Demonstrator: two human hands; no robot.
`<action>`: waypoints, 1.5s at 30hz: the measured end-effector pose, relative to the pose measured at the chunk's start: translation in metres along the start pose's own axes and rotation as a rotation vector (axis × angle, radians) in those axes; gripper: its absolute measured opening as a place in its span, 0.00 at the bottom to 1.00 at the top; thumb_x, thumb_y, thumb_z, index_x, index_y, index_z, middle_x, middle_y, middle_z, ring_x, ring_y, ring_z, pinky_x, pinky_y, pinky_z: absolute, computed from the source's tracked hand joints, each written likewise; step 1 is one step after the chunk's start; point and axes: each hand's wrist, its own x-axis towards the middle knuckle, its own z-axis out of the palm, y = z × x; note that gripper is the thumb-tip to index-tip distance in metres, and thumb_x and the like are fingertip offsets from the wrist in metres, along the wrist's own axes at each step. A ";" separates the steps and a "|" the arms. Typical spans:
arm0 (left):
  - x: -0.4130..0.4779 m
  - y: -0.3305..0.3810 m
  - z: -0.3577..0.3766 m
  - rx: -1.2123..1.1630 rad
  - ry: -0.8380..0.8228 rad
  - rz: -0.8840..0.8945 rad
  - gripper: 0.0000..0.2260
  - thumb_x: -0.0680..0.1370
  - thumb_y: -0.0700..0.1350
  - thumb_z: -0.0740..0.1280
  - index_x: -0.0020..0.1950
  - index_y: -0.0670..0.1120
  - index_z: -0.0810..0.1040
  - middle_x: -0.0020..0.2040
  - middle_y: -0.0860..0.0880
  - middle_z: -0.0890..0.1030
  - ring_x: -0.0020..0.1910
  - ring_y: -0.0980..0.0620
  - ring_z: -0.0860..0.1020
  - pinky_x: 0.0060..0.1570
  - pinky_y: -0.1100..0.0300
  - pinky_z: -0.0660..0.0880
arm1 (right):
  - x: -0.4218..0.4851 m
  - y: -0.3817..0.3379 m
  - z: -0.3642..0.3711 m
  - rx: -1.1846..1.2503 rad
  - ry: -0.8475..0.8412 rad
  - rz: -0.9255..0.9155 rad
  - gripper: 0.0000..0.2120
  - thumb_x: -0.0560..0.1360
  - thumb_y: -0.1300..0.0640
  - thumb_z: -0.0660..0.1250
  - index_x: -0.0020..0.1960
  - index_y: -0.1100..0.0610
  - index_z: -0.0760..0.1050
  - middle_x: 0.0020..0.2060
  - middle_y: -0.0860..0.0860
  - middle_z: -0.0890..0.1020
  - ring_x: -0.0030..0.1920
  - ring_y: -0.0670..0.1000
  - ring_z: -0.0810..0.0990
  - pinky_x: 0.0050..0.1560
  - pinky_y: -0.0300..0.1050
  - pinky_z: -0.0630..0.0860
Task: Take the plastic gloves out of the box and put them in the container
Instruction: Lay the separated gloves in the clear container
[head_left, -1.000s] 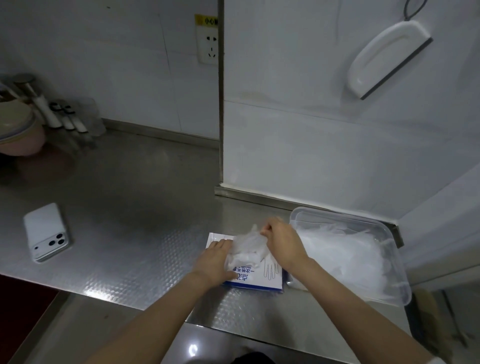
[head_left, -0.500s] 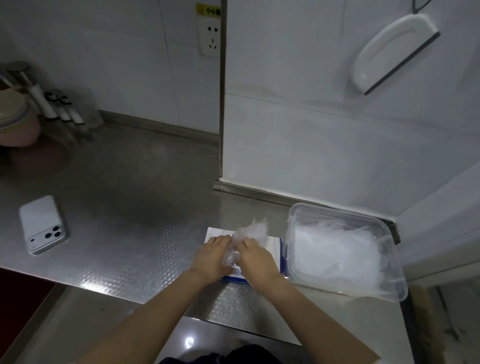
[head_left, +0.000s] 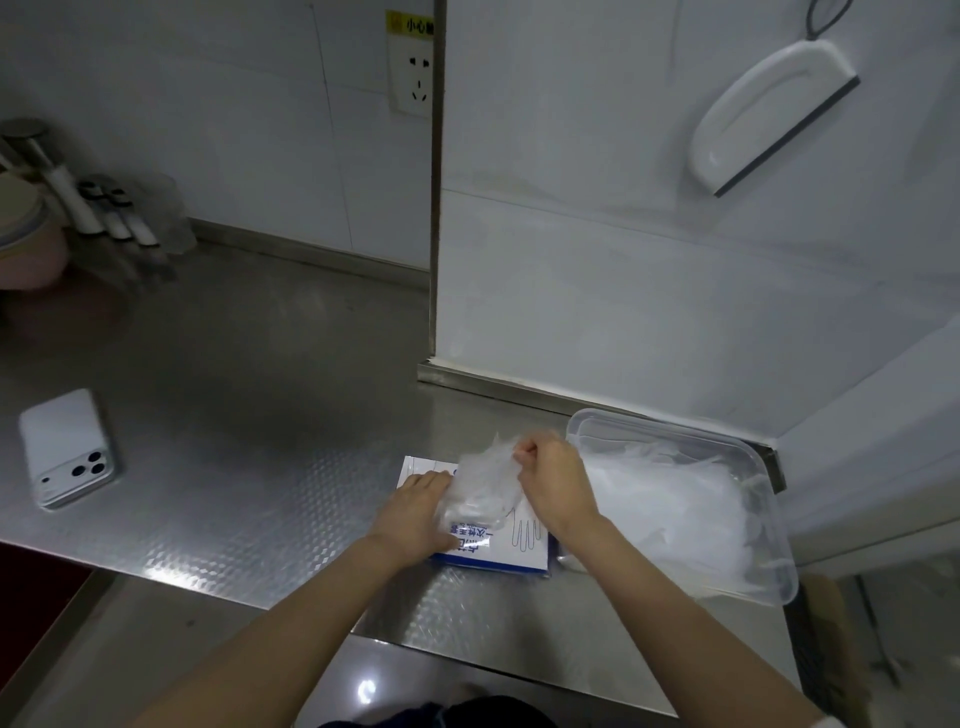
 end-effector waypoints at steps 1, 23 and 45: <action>0.000 0.001 0.001 0.006 -0.001 -0.001 0.36 0.71 0.51 0.72 0.74 0.46 0.58 0.71 0.50 0.66 0.69 0.50 0.63 0.65 0.63 0.59 | 0.001 0.003 -0.003 0.007 0.019 0.015 0.06 0.78 0.64 0.61 0.48 0.60 0.76 0.47 0.55 0.79 0.44 0.50 0.75 0.44 0.41 0.69; -0.002 0.007 -0.005 -0.001 -0.062 -0.018 0.36 0.70 0.50 0.73 0.73 0.46 0.59 0.71 0.48 0.65 0.69 0.49 0.63 0.65 0.61 0.61 | -0.003 0.011 -0.032 0.137 -0.034 0.015 0.11 0.76 0.65 0.65 0.57 0.60 0.70 0.35 0.50 0.77 0.37 0.49 0.75 0.42 0.46 0.74; 0.000 0.029 -0.011 0.023 0.246 0.398 0.18 0.72 0.30 0.64 0.57 0.45 0.80 0.55 0.47 0.80 0.54 0.46 0.77 0.53 0.57 0.73 | -0.013 0.004 -0.044 0.324 0.019 0.024 0.12 0.77 0.61 0.65 0.36 0.53 0.71 0.28 0.48 0.75 0.30 0.45 0.74 0.32 0.31 0.70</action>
